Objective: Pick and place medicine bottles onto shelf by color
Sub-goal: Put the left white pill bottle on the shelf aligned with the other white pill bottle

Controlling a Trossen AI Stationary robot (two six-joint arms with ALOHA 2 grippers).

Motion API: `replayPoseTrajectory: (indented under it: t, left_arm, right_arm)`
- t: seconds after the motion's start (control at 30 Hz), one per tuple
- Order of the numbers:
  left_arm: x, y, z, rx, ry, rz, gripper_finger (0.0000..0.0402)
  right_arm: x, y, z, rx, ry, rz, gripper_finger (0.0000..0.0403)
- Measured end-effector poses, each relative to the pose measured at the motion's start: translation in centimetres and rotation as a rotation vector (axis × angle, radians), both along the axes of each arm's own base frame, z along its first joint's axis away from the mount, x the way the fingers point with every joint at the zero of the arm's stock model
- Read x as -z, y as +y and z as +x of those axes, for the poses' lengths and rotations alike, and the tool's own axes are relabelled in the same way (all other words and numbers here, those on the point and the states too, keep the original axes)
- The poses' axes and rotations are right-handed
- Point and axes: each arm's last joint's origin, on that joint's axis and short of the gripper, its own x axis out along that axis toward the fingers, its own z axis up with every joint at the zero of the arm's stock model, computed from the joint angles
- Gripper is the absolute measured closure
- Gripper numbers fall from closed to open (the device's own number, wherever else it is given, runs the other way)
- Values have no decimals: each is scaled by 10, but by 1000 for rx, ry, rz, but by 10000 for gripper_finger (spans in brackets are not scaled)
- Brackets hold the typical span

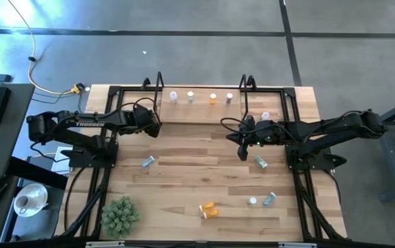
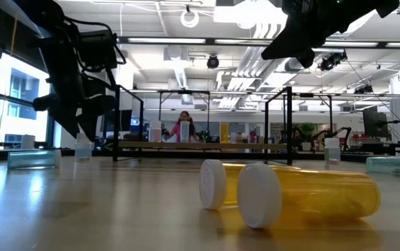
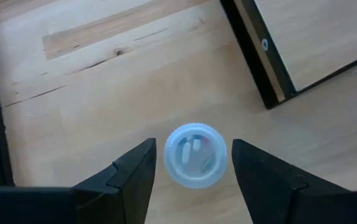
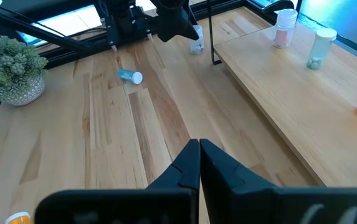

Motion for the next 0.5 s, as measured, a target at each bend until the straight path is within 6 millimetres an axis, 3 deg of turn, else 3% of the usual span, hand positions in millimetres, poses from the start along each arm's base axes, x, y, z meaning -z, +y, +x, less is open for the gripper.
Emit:
replayPoseTrajectory:
  t: [0.3,0.5]
  left_arm:
    - [0,0,0,46,27,2,274]
    - [-2,-1,-1,78,44,4,268]
  right_arm:
    - [0,0,0,3,2,-2,402]
    - [1,0,0,4,10,-2,402]
